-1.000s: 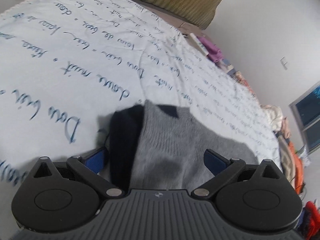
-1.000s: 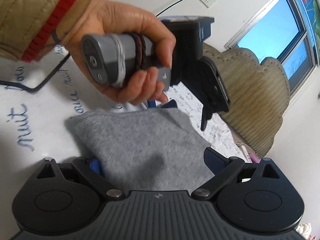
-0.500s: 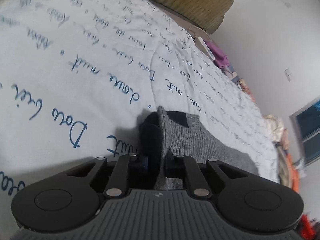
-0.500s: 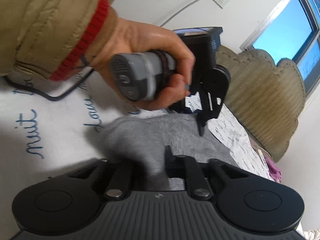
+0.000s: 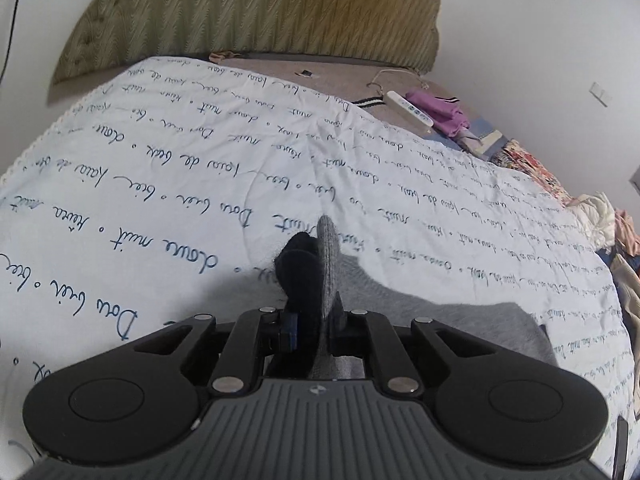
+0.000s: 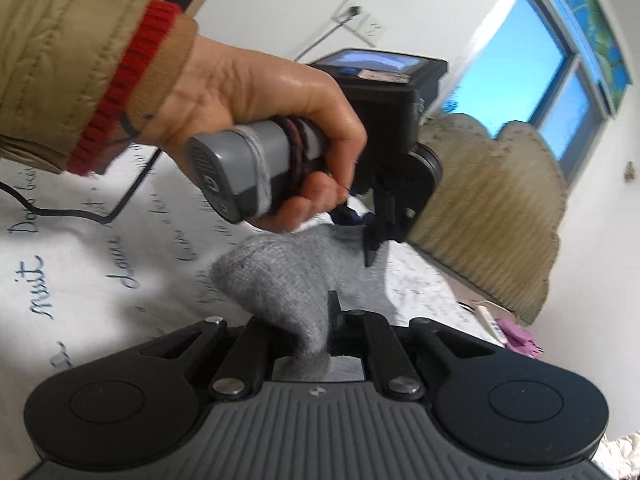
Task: Fold small clothes
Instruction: 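Lift the grasped sweater edge upward with both grippers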
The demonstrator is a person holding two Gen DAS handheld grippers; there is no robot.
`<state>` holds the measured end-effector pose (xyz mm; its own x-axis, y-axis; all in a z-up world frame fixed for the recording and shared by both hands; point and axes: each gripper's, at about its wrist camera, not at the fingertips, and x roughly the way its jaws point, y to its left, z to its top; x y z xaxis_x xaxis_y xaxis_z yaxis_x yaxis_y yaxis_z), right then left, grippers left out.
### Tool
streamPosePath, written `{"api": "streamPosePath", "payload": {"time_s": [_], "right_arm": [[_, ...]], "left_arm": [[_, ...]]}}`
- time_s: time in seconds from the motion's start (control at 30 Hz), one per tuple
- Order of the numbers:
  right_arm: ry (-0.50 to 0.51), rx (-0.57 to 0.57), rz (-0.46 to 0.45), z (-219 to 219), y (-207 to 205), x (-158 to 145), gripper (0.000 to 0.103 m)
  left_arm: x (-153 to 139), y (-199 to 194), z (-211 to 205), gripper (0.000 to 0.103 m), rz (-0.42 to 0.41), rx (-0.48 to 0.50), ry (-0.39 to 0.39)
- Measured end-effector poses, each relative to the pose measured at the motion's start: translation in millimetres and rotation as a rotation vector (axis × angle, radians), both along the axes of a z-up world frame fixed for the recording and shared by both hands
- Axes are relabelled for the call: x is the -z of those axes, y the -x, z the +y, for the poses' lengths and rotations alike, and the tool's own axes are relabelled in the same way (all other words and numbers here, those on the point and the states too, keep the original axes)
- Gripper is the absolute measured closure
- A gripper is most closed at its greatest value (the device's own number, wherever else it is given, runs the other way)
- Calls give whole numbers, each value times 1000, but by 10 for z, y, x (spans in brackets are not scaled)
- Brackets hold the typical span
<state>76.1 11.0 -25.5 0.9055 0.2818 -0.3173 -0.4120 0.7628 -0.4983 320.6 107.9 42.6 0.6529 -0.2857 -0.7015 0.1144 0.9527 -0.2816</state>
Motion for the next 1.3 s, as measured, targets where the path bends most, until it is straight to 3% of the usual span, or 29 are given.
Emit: {"api": "streamPosePath", "payload": {"time_s": [0.3,0.63,0.93,1.3], "right_arm": [[-69,110,-50,-573,105,-152,96],[-130,190,-69,-1079,223,-212,96],[-220,265,-25,-1574,287,-198,96],[-356,355,74,-2161,277,-118,96]], "left_arm": [[-393,175,-600,91,-63,-28,-63],[-636,379,-1412,91,-137,22,-169],[-605,475,-2165,91,-157,93,-219],[-294,492,-2936,91,-151,161,-276]]}}
